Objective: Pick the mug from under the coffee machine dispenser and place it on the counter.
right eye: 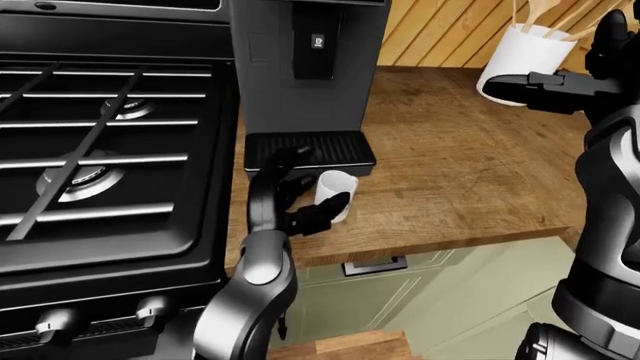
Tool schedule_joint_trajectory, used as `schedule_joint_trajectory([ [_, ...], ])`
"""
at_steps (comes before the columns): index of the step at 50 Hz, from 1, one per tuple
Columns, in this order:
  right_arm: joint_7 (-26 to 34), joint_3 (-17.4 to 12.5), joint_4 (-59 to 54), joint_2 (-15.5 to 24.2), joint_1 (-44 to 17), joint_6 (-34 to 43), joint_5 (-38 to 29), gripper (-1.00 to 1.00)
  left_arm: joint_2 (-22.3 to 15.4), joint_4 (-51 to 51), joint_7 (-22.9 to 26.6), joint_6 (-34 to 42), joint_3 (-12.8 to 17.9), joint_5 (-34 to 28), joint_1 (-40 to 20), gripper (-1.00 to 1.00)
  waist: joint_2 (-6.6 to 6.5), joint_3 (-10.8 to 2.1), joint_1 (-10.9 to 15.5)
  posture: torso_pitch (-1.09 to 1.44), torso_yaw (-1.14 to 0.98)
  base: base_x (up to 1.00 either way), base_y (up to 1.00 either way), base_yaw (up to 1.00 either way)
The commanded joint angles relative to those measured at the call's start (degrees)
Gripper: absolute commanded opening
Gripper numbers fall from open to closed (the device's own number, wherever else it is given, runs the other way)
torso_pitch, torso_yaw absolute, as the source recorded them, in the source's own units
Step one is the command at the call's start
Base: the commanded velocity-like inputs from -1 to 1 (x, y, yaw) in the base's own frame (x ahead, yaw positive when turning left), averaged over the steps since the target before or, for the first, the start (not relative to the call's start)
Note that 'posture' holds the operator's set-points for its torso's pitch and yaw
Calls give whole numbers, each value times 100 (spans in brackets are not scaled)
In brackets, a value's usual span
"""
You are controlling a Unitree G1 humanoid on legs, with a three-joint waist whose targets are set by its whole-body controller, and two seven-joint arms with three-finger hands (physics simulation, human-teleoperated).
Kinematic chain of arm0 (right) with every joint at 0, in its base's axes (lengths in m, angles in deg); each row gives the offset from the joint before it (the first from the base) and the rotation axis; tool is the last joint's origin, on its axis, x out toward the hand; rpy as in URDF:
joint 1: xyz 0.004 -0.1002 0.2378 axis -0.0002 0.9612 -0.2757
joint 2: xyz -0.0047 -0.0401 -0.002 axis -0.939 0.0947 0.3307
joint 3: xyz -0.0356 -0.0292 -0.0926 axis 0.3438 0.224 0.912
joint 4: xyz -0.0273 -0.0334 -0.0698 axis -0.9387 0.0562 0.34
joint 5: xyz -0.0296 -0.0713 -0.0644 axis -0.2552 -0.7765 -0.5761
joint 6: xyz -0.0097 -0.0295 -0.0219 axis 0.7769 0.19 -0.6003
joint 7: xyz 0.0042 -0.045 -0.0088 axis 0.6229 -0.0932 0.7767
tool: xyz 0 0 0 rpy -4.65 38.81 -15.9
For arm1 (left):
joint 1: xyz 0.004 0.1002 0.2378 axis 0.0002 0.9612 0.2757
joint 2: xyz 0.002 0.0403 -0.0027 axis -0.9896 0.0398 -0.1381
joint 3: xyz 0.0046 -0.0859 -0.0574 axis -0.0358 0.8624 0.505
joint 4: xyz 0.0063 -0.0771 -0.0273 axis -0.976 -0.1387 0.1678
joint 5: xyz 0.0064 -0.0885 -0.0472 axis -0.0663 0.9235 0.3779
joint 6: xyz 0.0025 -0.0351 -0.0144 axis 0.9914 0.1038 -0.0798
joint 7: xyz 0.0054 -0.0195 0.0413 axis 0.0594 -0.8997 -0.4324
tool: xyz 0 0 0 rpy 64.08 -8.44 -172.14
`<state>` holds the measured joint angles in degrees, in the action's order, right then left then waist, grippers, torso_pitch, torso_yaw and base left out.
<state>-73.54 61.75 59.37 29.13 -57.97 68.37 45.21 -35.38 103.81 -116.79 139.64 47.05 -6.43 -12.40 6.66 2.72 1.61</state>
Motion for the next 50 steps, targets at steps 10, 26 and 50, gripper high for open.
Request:
schedule_joint_trajectory([
  [10, -7, -99, 136, 135, -157, -161, -36, 100, 156, 811, 269, 662, -205, -129, -275, 58, 44, -123, 4, 0, 0, 0, 0, 0],
  [26, -12, -86, 148, 154, -203, -120, -40, 100, 161, 1963, 1113, 2277, -393, -477, -992, 100, 52, -100, 16, 0, 0, 0, 0, 0],
  [50, -21, -46, 117, 234, -346, -45, -26, 100, -1421, 3415, 3729, 3936, 443, -1613, -2781, 100, -42, -25, 26, 0, 0, 0, 0, 0],
])
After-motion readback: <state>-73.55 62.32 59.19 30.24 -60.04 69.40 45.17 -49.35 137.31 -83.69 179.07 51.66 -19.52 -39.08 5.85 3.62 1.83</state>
